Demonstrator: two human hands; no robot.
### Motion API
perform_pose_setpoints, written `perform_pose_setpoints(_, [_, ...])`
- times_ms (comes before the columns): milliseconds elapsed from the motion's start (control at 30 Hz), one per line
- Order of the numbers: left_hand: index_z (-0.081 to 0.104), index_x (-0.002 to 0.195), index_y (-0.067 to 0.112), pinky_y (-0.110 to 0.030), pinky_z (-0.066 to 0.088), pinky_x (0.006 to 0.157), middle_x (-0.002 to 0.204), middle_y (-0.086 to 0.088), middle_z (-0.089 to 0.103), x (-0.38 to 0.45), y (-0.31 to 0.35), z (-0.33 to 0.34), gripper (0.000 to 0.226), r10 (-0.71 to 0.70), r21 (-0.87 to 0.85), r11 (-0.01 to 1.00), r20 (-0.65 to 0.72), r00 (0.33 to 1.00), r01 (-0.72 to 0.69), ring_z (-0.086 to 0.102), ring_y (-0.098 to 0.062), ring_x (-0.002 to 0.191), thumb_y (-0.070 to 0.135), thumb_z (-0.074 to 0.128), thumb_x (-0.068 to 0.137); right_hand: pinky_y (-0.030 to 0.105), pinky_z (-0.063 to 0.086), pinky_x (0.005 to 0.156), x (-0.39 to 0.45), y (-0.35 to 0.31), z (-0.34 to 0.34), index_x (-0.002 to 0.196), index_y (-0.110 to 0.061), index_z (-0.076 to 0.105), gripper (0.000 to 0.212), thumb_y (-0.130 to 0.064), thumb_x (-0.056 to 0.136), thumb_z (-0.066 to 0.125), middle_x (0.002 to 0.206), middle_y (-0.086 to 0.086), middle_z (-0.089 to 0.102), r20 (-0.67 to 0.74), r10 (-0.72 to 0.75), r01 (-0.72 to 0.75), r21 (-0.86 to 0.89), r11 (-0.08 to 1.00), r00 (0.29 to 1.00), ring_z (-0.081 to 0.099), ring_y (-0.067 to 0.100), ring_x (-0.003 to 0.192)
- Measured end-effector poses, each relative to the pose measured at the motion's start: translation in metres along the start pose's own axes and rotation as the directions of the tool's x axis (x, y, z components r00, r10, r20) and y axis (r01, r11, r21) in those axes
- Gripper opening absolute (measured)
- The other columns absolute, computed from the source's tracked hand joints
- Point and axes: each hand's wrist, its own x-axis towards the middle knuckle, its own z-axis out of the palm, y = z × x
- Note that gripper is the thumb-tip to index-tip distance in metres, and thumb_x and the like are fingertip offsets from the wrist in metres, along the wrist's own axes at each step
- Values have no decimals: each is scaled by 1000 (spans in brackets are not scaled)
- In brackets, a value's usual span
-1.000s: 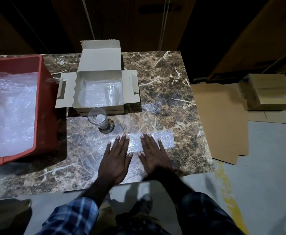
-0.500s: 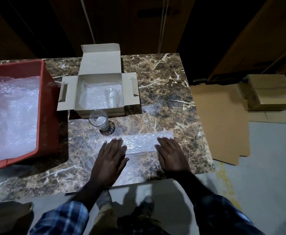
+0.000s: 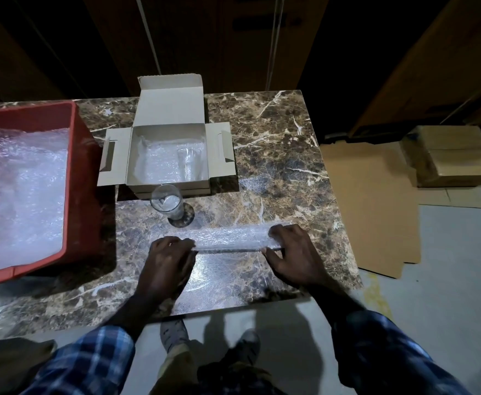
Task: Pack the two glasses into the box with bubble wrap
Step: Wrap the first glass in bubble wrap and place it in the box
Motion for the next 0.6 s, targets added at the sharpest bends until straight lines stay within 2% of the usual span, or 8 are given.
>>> perform_pose_setpoints(67, [75,95,9,-39,51,74,81,-6,71,6,3,-10,35,-151,-95,984,9,988,151,63,-27,80,35,53,92,31,43,81,0,1,-3,115,-14,66,38,-17,78,74,94,4,65,-10,-36,36,-29,999,999,51,21,94])
perform_pose_setpoints(167, [74,90,14,-41,51,73,78,-2,69,9,5,-17,34,-298,-169,940,19,954,297,60,-27,79,39,52,93,32,46,73,2,1,-5,97,-11,74,22,-2,76,73,79,5,65,-105,-37,34,-38,999,994,54,25,84])
perform_pose_setpoints(267, [70,86,19,-48,50,78,73,3,63,10,2,-15,26,-396,-180,902,21,918,393,58,-28,81,39,54,92,30,39,67,10,2,-7,86,-15,76,3,-15,86,73,68,0,63,-103,103,-96,62,993,989,52,22,76])
perform_pose_setpoints(333, [66,84,24,-50,49,80,70,8,60,12,-5,-11,28,-439,-180,880,43,897,439,60,-28,81,45,51,92,31,39,64,17,6,-5,84,-18,77,11,-28,88,72,64,-2,60,-101,225,-208,153,966,969,56,25,71])
perform_pose_setpoints(400, [64,84,27,-52,50,82,71,8,64,14,-13,-7,32,-476,-191,857,68,877,479,62,-27,82,53,48,91,35,48,64,24,10,-2,81,-21,74,22,-42,85,67,63,0,62,-97,329,-302,222,927,939,59,28,69])
perform_pose_setpoints(500, [64,83,28,-51,47,86,73,4,68,16,-16,0,31,-523,-154,834,80,848,529,61,-29,90,54,49,89,43,53,74,31,13,0,78,-21,73,28,-46,78,61,66,5,67,-97,412,-386,212,898,906,63,32,72])
perform_pose_setpoints(600, [68,88,22,-47,37,89,74,3,64,19,-8,1,18,-556,-95,823,69,828,560,55,-33,101,39,67,90,47,48,89,33,13,3,79,-21,68,19,-40,78,65,72,1,66,-113,475,-454,166,875,873,63,32,83])
